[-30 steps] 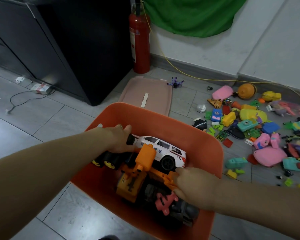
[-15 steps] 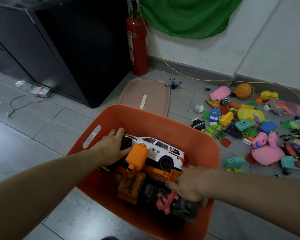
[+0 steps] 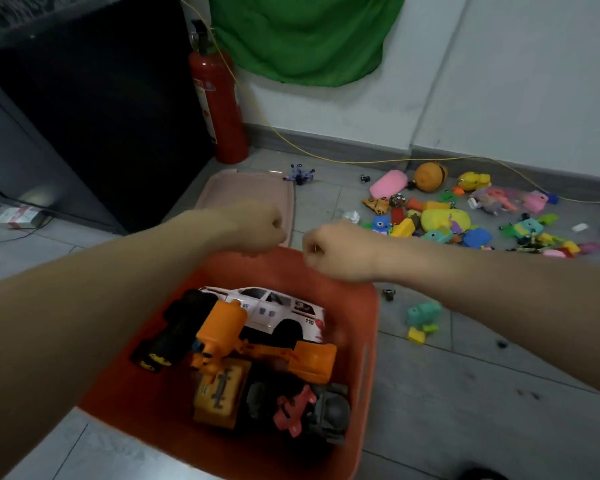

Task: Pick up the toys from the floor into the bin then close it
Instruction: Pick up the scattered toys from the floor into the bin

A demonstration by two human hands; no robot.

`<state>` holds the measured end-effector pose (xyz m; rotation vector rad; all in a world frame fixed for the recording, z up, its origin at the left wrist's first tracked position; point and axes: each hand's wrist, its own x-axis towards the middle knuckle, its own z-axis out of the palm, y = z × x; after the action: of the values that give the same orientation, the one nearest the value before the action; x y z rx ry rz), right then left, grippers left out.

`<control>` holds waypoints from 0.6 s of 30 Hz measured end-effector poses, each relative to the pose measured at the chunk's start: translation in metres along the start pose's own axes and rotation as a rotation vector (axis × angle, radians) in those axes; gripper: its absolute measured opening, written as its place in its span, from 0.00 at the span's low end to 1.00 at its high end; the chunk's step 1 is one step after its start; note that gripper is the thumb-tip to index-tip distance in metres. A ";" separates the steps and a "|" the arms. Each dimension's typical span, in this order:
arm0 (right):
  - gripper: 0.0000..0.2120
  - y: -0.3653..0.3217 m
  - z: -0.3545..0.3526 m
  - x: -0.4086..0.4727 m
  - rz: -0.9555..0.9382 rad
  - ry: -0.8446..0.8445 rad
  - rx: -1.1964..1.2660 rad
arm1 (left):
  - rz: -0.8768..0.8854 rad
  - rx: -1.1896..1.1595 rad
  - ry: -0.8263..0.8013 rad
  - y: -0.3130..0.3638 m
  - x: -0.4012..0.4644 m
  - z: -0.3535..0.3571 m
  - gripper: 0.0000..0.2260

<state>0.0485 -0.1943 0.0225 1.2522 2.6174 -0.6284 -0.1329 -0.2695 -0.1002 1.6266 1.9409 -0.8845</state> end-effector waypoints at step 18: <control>0.31 0.311 0.097 -0.078 0.838 0.062 0.235 | 0.342 -0.183 -0.014 0.270 0.020 -0.135 0.43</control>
<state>0.3359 -0.1188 -0.1316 2.2408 1.7972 -0.7234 0.1354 -0.1322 -0.0707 1.7632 1.6128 -0.5645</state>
